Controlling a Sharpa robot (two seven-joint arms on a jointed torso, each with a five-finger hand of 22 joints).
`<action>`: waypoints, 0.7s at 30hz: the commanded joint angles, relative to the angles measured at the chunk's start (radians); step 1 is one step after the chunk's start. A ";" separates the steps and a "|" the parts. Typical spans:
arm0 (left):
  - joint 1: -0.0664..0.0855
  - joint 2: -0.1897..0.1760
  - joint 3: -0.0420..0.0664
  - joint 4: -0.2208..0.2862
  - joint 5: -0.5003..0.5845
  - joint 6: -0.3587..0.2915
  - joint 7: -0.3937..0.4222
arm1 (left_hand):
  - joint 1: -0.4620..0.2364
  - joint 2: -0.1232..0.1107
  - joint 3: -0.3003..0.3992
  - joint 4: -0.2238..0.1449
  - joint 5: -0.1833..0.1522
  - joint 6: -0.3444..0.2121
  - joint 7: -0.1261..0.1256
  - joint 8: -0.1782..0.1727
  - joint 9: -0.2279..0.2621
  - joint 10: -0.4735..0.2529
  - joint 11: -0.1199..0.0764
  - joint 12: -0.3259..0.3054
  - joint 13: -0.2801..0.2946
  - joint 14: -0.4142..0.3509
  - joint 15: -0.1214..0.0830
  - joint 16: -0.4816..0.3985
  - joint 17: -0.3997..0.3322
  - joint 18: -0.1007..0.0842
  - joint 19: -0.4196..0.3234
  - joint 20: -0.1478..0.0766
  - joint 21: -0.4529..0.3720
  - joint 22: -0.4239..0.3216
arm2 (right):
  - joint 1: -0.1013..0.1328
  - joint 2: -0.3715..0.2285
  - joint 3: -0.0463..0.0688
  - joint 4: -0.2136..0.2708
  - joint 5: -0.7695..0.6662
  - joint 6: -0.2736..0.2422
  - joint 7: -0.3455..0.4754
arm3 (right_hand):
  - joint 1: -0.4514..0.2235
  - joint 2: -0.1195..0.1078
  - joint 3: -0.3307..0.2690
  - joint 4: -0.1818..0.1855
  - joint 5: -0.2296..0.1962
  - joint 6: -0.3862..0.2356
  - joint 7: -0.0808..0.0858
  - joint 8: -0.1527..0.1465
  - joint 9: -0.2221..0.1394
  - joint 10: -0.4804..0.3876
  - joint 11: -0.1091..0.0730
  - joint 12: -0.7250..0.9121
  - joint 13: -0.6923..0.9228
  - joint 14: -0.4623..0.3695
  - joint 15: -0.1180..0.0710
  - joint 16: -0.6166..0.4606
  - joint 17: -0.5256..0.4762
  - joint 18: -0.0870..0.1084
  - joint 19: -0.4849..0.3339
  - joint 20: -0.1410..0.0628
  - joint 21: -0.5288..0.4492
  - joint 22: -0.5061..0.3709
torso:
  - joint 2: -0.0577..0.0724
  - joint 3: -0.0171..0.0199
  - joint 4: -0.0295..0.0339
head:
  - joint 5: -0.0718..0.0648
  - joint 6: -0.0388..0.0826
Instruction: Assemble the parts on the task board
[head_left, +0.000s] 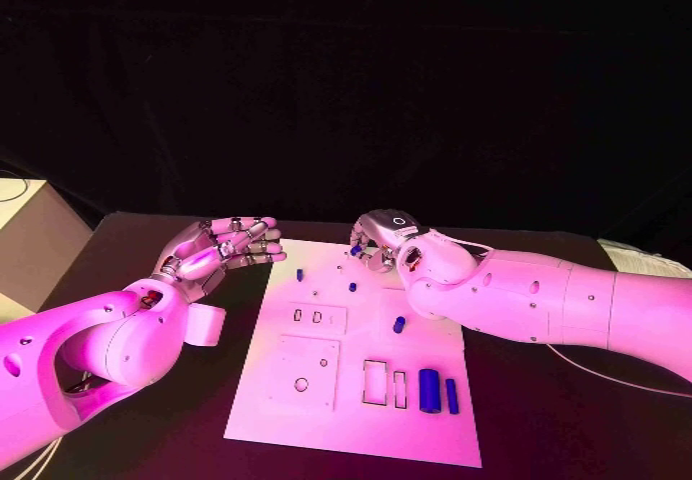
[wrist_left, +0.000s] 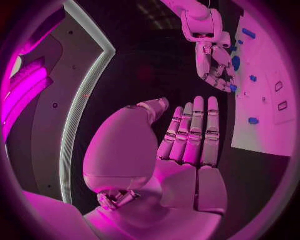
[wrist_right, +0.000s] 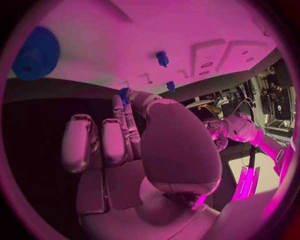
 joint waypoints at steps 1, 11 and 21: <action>0.004 0.002 0.001 0.003 0.004 0.021 0.006 | 0.000 -0.004 0.002 0.001 -0.007 -0.003 0.016 -0.004 -0.001 -0.001 0.002 -0.005 -0.001 -0.006 -0.001 0.006 0.001 0.012 -0.003 0.002 0.002 -0.002 | 0.000 0.009 0.000 -0.012 0.001 -0.004 0.002 | -0.011 -0.001 0.004 -0.004 0.001 0.000 0.006 0.004 0.002 0.005 0.003 0.003 0.001 0.010 -0.004 0.002 -0.001 -0.012 0.005 0.000 0.001 -0.002 | 0.003 -0.0035 0.0067 | -0.002 -0.001; 0.013 0.001 0.001 0.005 0.004 0.020 0.004 | -0.002 -0.004 0.002 0.001 -0.007 -0.003 0.016 -0.004 -0.001 -0.001 0.002 -0.006 -0.001 -0.007 -0.001 0.007 0.002 0.012 -0.004 0.002 0.002 -0.002 | 0.000 0.022 0.000 -0.016 0.009 -0.006 0.009 | -0.012 -0.001 0.005 -0.005 0.001 -0.001 0.006 0.004 0.002 0.005 0.003 0.003 0.001 0.010 -0.004 0.004 0.002 -0.012 0.005 0.000 0.002 0.000 | 0.012 -0.0073 0.0162 | -0.003 -0.001; 0.018 0.002 0.001 0.007 0.004 0.021 0.003 | -0.002 -0.004 0.002 0.001 -0.007 -0.003 0.016 -0.004 -0.001 -0.001 0.002 -0.006 -0.001 -0.007 -0.001 0.007 0.002 0.012 -0.004 0.002 0.002 -0.002 | 0.000 0.032 0.000 -0.033 0.013 0.003 0.007 | -0.015 -0.003 0.005 -0.006 0.000 -0.003 0.006 0.004 0.004 0.004 0.004 0.003 0.001 0.010 -0.003 0.004 0.001 -0.011 0.004 0.001 0.001 -0.003 | 0.020 -0.0101 0.0206 | -0.003 -0.004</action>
